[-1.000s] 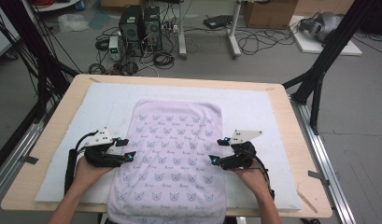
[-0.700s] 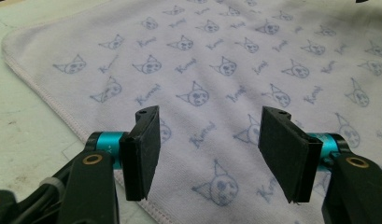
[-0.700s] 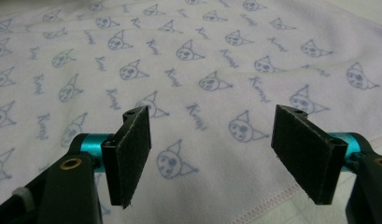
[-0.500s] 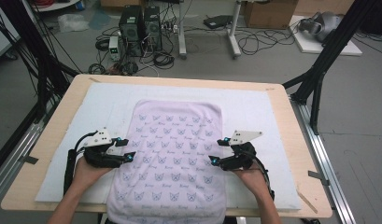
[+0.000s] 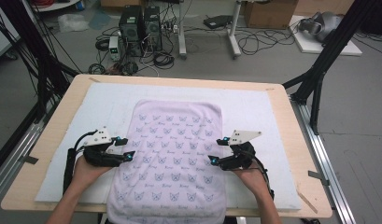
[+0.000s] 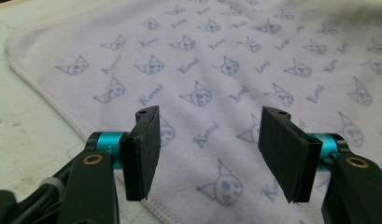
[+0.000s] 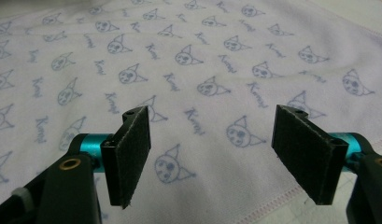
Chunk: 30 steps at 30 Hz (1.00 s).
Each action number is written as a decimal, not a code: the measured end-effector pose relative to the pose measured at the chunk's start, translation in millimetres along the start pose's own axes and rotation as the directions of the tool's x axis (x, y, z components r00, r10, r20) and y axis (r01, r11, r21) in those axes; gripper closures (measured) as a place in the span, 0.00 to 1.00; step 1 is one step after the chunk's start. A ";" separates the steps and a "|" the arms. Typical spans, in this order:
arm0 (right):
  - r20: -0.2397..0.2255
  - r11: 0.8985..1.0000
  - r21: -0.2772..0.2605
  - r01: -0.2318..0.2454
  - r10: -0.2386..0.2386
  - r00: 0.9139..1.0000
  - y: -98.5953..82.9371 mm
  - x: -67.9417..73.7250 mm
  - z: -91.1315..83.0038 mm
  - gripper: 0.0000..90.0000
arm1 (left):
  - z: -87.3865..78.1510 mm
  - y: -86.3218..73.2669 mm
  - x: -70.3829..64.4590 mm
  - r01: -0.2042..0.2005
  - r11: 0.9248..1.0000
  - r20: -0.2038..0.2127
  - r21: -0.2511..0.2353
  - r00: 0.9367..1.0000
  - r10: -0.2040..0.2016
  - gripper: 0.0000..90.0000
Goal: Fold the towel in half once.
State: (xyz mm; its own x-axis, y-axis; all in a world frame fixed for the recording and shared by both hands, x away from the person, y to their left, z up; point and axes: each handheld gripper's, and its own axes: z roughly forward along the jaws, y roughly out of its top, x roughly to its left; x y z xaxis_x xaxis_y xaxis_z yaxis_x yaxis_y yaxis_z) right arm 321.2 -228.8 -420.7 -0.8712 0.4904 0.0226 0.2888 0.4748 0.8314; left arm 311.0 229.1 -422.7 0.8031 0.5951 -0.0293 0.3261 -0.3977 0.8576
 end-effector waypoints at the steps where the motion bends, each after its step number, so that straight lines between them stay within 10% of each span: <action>1: 0.002 1.000 0.004 0.004 -0.004 1.000 0.7 -1.3 -0.2 0.31 | 0.3 0.8 0.0 -0.001 1.000 0.006 -0.004 1.000 0.001 0.45; 24: 0.006 0.998 0.053 -0.016 0.015 1.000 63.6 -77.2 5.3 0.37 | 7.5 54.0 68.4 0.057 0.998 -0.037 0.006 0.998 -0.057 0.50; 30: 0.009 0.996 0.082 -0.045 0.045 0.999 55.7 -96.3 23.9 0.45 | 25.4 44.3 88.6 0.100 0.993 -0.021 0.055 0.995 -0.099 0.53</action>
State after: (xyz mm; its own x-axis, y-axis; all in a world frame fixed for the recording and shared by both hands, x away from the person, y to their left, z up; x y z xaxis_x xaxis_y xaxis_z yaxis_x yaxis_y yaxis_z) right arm 430.7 -232.0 -389.8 -0.8538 0.5177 0.0550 0.3596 0.5102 0.7813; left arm 409.3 246.5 -400.4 0.7559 0.6465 -0.1035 0.4321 -0.3739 0.8207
